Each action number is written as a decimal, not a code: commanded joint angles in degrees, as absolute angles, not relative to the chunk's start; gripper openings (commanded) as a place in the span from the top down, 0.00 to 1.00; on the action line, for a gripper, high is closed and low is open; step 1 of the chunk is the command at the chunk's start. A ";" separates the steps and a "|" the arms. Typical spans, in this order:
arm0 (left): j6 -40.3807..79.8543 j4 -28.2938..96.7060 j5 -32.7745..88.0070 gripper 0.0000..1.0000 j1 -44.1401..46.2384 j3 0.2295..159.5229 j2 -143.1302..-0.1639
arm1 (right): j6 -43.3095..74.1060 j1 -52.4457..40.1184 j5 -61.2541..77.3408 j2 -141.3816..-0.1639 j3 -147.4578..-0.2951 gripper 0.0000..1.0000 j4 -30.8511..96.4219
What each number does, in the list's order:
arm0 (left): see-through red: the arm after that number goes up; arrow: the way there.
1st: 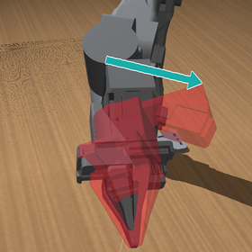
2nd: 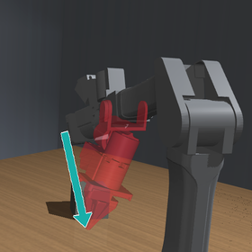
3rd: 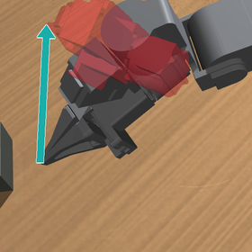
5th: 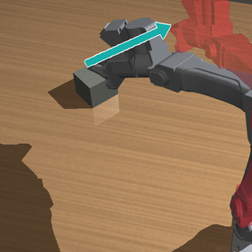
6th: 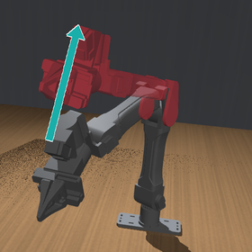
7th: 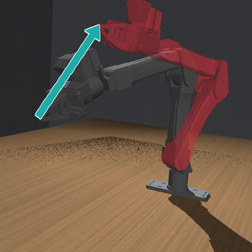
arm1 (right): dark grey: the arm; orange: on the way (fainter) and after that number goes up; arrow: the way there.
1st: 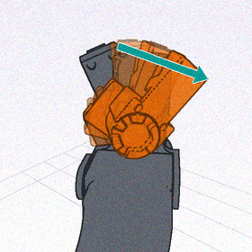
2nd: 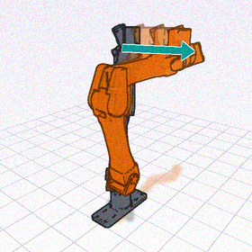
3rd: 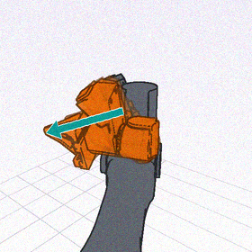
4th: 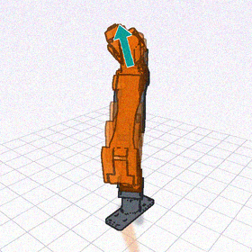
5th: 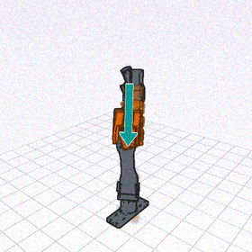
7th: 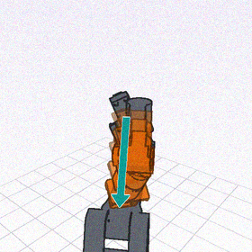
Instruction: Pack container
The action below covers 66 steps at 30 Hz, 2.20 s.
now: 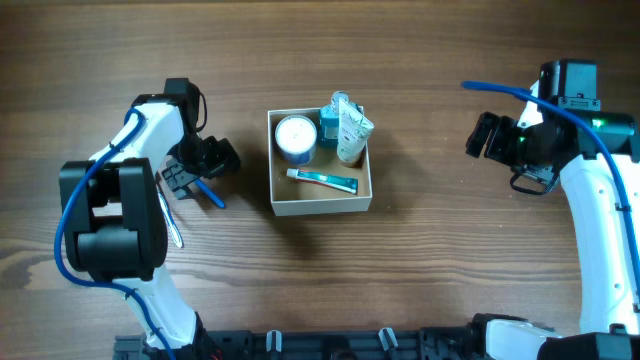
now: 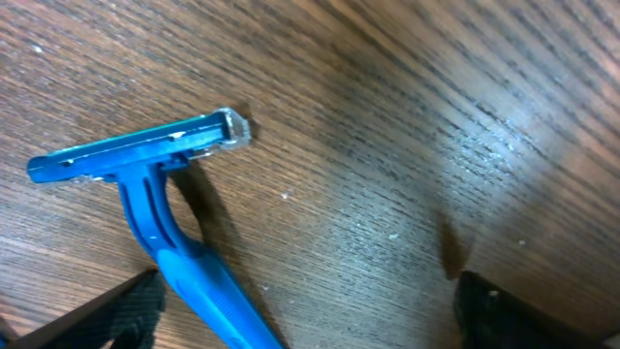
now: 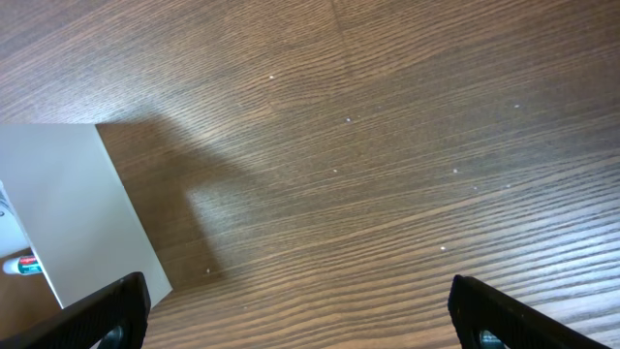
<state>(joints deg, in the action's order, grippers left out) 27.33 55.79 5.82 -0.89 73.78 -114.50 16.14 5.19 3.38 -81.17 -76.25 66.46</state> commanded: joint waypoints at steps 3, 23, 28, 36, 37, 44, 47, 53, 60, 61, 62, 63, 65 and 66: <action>27.68 55.72 7.05 0.46 -0.84 73.06 -117.45 | 15.18 5.32 2.66 -81.28 -76.05 0.00 66.48; 20.88 63.00 2.26 0.96 1.52 82.28 -105.01 | 15.14 5.32 2.63 -81.28 -76.05 0.00 66.46; 3.42 59.51 2.07 0.96 11.86 82.50 -90.72 | 15.14 5.32 2.63 -81.28 -76.05 0.00 66.17; -22.39 58.48 2.07 0.96 32.99 82.39 -90.67 | 14.98 5.32 2.63 -81.28 -76.05 0.00 66.26; -22.31 58.50 2.09 0.96 33.76 82.39 -91.55 | 14.98 5.32 2.63 -81.28 -76.05 0.00 66.24; -20.60 58.72 2.50 0.96 34.46 82.06 -98.48 | 14.98 5.32 2.61 -81.28 -76.05 0.00 66.24; -20.60 58.74 2.50 0.62 34.39 82.06 -99.39 | 14.96 5.32 2.61 -81.28 -76.05 0.00 66.24; -15.88 61.60 -2.15 0.25 33.80 82.87 -95.72 | 14.92 5.32 2.61 -81.28 -76.05 0.00 66.24; 2.33 64.14 -5.48 0.00 19.09 83.79 -84.03 | 14.26 5.32 2.63 -81.28 -76.05 0.00 66.22; 6.02 64.03 -5.48 0.00 15.44 83.79 -83.44 | 14.00 5.32 2.63 -81.28 -76.05 0.00 66.22; 11.16 64.10 -5.45 0.00 10.57 83.79 -83.24 | 13.89 5.32 2.63 -81.28 -76.05 0.00 66.22; 15.14 64.14 -5.45 0.00 6.68 83.64 -83.26 | 13.89 5.32 2.63 -81.28 -76.05 0.00 66.22; 21.93 63.86 -5.41 0.00 -1.48 82.32 -84.03 | 13.87 5.32 2.63 -81.28 -76.05 0.00 66.19; 23.07 63.68 -5.15 0.00 -3.79 81.71 -84.44 | 13.87 5.32 2.61 -81.28 -76.05 0.00 66.17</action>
<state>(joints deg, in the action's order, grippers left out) 8.49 63.90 -4.67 5.89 83.13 -83.33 14.83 5.19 3.38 -81.17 -76.25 66.37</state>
